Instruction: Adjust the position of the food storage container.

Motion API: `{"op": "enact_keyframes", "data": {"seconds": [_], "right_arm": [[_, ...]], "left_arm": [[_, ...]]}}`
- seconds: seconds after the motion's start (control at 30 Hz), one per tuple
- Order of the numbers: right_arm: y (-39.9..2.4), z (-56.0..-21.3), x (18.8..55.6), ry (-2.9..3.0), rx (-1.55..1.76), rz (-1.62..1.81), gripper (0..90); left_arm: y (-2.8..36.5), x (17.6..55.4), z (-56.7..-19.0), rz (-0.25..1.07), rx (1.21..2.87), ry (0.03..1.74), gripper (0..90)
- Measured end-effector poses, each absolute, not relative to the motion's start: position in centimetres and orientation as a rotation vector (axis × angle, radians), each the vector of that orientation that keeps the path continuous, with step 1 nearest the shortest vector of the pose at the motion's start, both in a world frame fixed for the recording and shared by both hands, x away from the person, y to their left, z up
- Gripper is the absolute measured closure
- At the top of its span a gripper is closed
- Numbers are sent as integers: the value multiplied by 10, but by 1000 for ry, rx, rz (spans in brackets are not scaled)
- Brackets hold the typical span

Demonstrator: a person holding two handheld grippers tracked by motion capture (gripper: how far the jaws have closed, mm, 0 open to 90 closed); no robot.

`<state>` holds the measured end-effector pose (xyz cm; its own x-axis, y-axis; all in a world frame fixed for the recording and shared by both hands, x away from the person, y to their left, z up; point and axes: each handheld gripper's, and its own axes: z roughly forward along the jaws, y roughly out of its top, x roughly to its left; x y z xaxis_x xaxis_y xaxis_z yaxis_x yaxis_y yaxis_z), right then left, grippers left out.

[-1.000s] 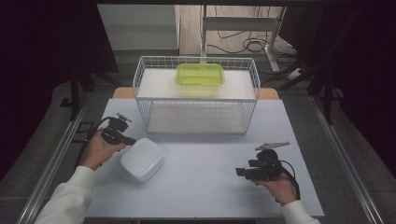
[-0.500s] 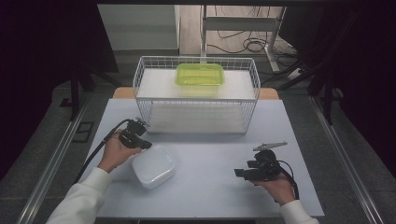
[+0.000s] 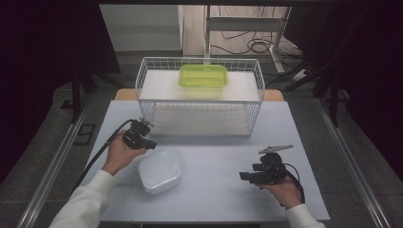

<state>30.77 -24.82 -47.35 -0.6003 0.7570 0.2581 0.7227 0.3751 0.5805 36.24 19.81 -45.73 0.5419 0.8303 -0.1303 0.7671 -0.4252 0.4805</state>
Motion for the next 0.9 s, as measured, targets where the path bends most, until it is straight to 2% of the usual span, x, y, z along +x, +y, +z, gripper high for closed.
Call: {"op": "enact_keyframes", "data": {"seconds": [0.17,0.43,0.7,0.9], "right_arm": [[-249,-474,309,2564,1382,1038,279],[-249,-475,310,2565,1380,1033,279],[-248,-475,310,2564,1376,1026,279],[-248,-476,310,2568,1372,1013,279]], "left_arm": [[225,345,-452,169,2205,1382,898],[267,294,-467,108,2121,1504,898],[263,266,-486,23,2125,1504,897],[247,265,-493,-8,2141,1473,898]]}}
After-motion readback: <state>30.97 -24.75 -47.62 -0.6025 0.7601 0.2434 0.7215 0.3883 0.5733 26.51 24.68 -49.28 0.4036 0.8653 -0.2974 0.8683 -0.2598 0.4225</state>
